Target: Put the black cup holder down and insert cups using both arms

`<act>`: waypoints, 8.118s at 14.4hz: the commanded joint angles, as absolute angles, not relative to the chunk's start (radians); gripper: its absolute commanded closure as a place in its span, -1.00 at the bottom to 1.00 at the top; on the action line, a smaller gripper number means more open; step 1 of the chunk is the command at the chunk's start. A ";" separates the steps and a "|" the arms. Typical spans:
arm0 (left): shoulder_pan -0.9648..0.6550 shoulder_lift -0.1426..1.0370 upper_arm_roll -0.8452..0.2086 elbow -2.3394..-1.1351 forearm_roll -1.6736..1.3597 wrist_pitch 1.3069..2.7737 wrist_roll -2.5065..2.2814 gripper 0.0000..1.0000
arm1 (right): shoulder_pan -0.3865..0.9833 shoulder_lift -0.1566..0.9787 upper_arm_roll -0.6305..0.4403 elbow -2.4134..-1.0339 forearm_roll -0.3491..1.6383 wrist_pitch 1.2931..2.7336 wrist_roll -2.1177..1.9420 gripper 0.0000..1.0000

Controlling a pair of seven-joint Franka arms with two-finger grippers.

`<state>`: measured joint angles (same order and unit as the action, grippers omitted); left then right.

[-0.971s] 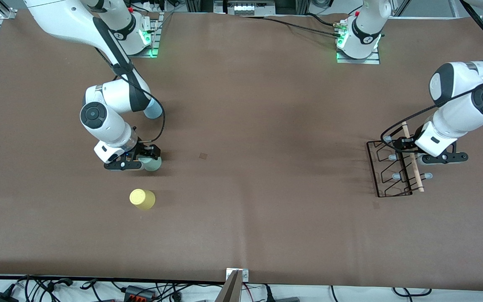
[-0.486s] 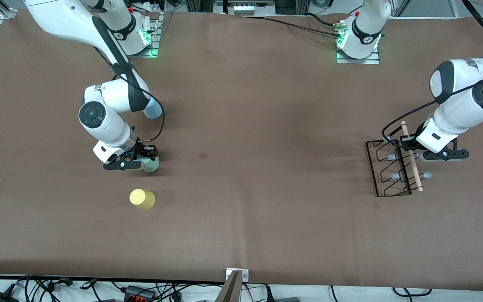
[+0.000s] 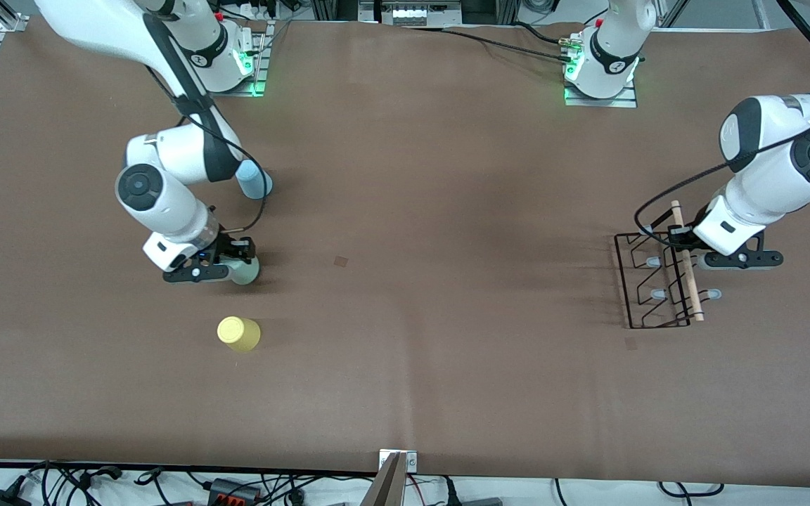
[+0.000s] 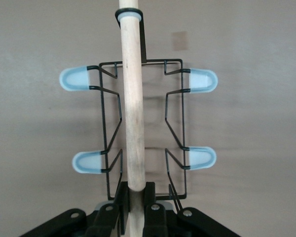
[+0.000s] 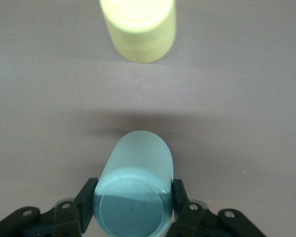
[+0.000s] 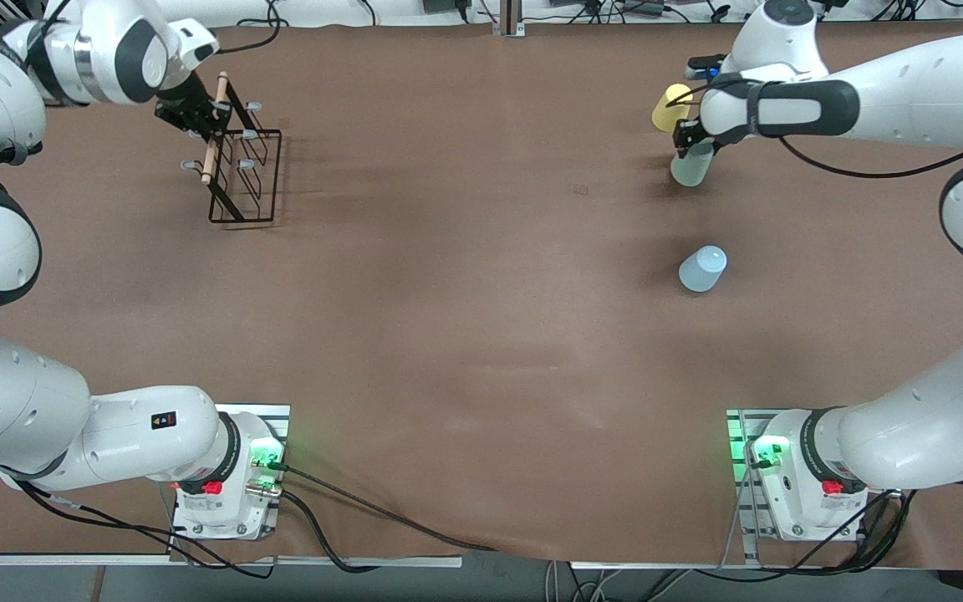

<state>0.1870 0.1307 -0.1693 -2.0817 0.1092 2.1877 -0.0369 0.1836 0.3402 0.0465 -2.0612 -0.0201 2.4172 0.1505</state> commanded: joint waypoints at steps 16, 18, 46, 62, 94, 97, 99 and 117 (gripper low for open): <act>0.074 0.235 -0.666 -1.913 0.123 2.117 -0.607 0.97 | 0.115 -0.003 0.051 -1.988 -0.028 1.887 0.044 1.00; 0.032 0.264 -0.667 -1.913 0.162 2.132 -0.620 0.96 | 0.115 -0.003 0.049 -1.988 -0.028 1.887 0.044 1.00; 0.095 0.324 -0.666 -1.700 0.448 1.830 -0.467 -1.00 | 0.207 0.047 0.256 -1.869 0.091 1.876 0.610 1.00; 0.394 0.328 -0.666 -1.482 0.275 1.556 -0.048 -1.00 | 0.689 0.543 0.252 -1.390 -0.008 2.005 1.414 1.00; -0.012 0.030 -0.044 -1.716 0.040 1.700 0.083 -1.00 | 0.278 0.669 -0.011 -1.480 -0.067 2.262 0.098 -1.00; -0.012 -0.031 -0.051 -1.743 0.035 1.848 0.090 -1.00 | 0.258 0.707 -0.012 -1.482 -0.090 2.321 0.097 -1.00; -0.011 -0.028 -0.063 -1.732 0.035 1.786 0.087 -1.00 | 0.250 0.718 -0.017 -1.482 -0.148 2.322 0.098 -1.00; 0.000 -0.025 -0.089 -1.700 0.008 1.657 0.084 -1.00 | 0.363 0.622 -0.006 -1.471 -0.153 2.200 0.200 1.00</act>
